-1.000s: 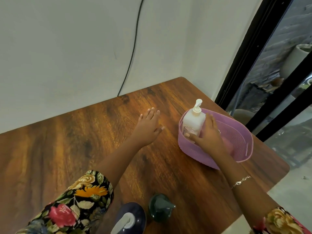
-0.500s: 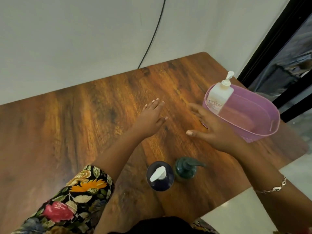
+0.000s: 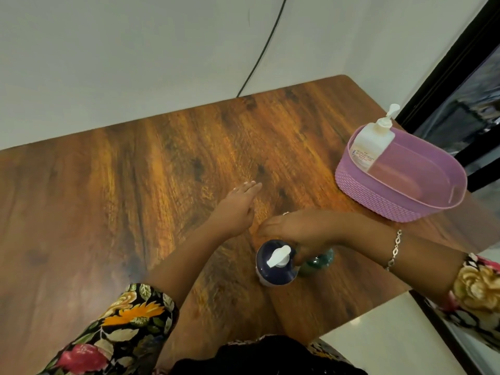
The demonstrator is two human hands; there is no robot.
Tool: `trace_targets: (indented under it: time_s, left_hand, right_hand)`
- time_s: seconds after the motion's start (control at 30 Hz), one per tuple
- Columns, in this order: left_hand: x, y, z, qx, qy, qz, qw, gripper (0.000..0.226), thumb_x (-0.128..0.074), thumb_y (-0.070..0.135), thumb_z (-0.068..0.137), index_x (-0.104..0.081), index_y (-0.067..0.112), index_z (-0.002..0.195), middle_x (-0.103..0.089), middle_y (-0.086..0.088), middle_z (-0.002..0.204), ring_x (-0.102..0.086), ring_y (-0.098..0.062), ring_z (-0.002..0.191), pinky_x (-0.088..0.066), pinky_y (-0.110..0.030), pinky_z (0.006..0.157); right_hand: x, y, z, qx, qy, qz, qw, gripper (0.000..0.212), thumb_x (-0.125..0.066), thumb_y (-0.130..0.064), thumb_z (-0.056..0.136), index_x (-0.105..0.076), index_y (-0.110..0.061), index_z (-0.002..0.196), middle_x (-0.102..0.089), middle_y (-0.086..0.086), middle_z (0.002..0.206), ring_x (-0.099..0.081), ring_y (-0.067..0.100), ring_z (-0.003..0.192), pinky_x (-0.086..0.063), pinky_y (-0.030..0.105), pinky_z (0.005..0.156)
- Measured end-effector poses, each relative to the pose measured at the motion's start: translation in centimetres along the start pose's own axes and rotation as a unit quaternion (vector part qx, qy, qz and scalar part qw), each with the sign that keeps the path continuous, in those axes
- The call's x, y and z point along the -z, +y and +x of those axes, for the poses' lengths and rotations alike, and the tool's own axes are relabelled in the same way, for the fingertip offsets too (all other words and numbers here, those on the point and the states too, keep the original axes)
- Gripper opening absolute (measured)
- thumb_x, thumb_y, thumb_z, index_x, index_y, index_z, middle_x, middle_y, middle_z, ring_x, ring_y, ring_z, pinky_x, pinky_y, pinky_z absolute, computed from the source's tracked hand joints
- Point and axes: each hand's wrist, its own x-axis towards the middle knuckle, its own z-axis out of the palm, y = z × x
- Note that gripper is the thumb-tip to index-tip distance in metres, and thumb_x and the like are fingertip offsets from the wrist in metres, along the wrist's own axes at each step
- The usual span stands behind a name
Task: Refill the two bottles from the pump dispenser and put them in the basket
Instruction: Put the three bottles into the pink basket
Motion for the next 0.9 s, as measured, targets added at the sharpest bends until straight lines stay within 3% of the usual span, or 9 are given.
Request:
trace_targets:
  time_s: [0.13, 0.23, 0.3, 0.37, 0.43, 0.6, 0.83, 0.9]
  left_hand:
    - [-1.3, -0.5, -2.9, 0.018, -0.110, -0.027, 0.993, 0.071, -0.050, 0.005, 0.090, -0.012, 0.016, 0.149, -0.015, -0.007, 0.156, -0.012, -0.018, 0.144, -0.016, -0.026, 0.111]
    - [-3.2, -0.5, -4.7, 0.011, -0.153, -0.093, 0.984, 0.083, -0.071, 0.018, 0.079, -0.021, 0.013, 0.145, -0.030, -0.004, 0.148, -0.032, -0.014, 0.132, -0.027, -0.018, 0.100]
    - [-4.7, -0.6, -5.6, 0.012, -0.142, -0.166, 0.976, 0.090, -0.083, 0.025, 0.065, -0.030, 0.017, 0.137, -0.041, 0.002, 0.137, -0.042, -0.009, 0.120, -0.035, -0.018, 0.097]
    - [-6.2, -0.8, -6.1, 0.023, -0.118, -0.233, 0.965, 0.096, -0.087, 0.029, 0.057, -0.032, 0.021, 0.135, -0.045, 0.006, 0.134, -0.046, -0.009, 0.120, -0.041, -0.025, 0.100]
    - [-7.0, -0.8, -6.5, 0.028, -0.096, -0.276, 0.956, 0.096, -0.087, 0.032, 0.055, -0.033, 0.023, 0.135, -0.046, 0.010, 0.132, -0.047, -0.005, 0.120, -0.041, -0.022, 0.100]
    - [-7.2, -0.3, -6.9, 0.030, -0.075, -0.299, 0.951, 0.083, -0.085, 0.023, 0.063, -0.033, 0.032, 0.127, -0.049, 0.016, 0.124, -0.051, 0.002, 0.110, -0.038, -0.005, 0.089]
    - [-5.4, 0.1, -5.9, 0.036, -0.022, -0.334, 0.942, 0.080, -0.085, 0.016, 0.063, -0.034, 0.044, 0.117, -0.048, 0.025, 0.120, -0.049, 0.014, 0.109, -0.041, -0.006, 0.088]
    - [-4.2, 0.3, -5.2, 0.027, -0.007, -0.333, 0.942, 0.079, -0.086, 0.017, 0.061, -0.035, 0.044, 0.117, -0.048, 0.024, 0.120, -0.050, 0.009, 0.110, -0.043, -0.009, 0.090]
  right_hand:
    - [-0.7, 0.3, 1.3, 0.024, -0.033, 0.000, 0.999, 0.070, -0.078, -0.027, 0.069, -0.042, -0.015, 0.128, -0.046, 0.002, 0.126, -0.048, 0.021, 0.110, -0.047, 0.040, 0.087]
    - [-0.9, 0.4, 1.7, 0.040, -0.054, -0.005, 0.998, 0.078, -0.080, -0.025, 0.066, -0.038, -0.018, 0.131, -0.039, 0.001, 0.131, -0.045, 0.020, 0.112, -0.044, 0.032, 0.085]
    - [-1.1, 0.5, 1.9, 0.046, -0.054, -0.019, 0.997, 0.080, -0.081, -0.027, 0.064, -0.038, -0.021, 0.131, -0.039, 0.000, 0.129, -0.046, 0.020, 0.109, -0.045, 0.033, 0.082]
    - [-1.2, 0.7, 2.0, 0.048, -0.059, -0.029, 0.997, 0.082, -0.082, -0.029, 0.062, -0.036, -0.023, 0.130, -0.040, 0.000, 0.125, -0.047, 0.021, 0.106, -0.047, 0.036, 0.082]
    - [-1.4, 0.9, 2.1, 0.047, -0.063, -0.028, 0.996, 0.084, -0.083, -0.029, 0.060, -0.035, -0.024, 0.130, -0.040, 0.001, 0.122, -0.047, 0.020, 0.103, -0.048, 0.037, 0.081]
    - [-2.0, 1.4, 2.4, 0.063, -0.037, 0.003, 0.997, 0.081, -0.082, -0.028, 0.059, -0.035, -0.024, 0.126, -0.044, -0.001, 0.120, -0.048, 0.018, 0.103, -0.048, 0.035, 0.083]
    - [-0.1, 2.8, 1.1, 0.061, 0.025, 0.066, 0.996, 0.074, -0.081, -0.024, 0.063, -0.038, -0.024, 0.123, -0.046, -0.009, 0.116, -0.046, 0.009, 0.101, -0.046, 0.030, 0.085]
    - [0.7, 3.5, 0.7, 0.061, 0.056, 0.072, 0.994, 0.074, -0.081, -0.023, 0.063, -0.039, -0.022, 0.123, -0.042, -0.012, 0.111, -0.042, 0.006, 0.098, -0.041, 0.023, 0.083]
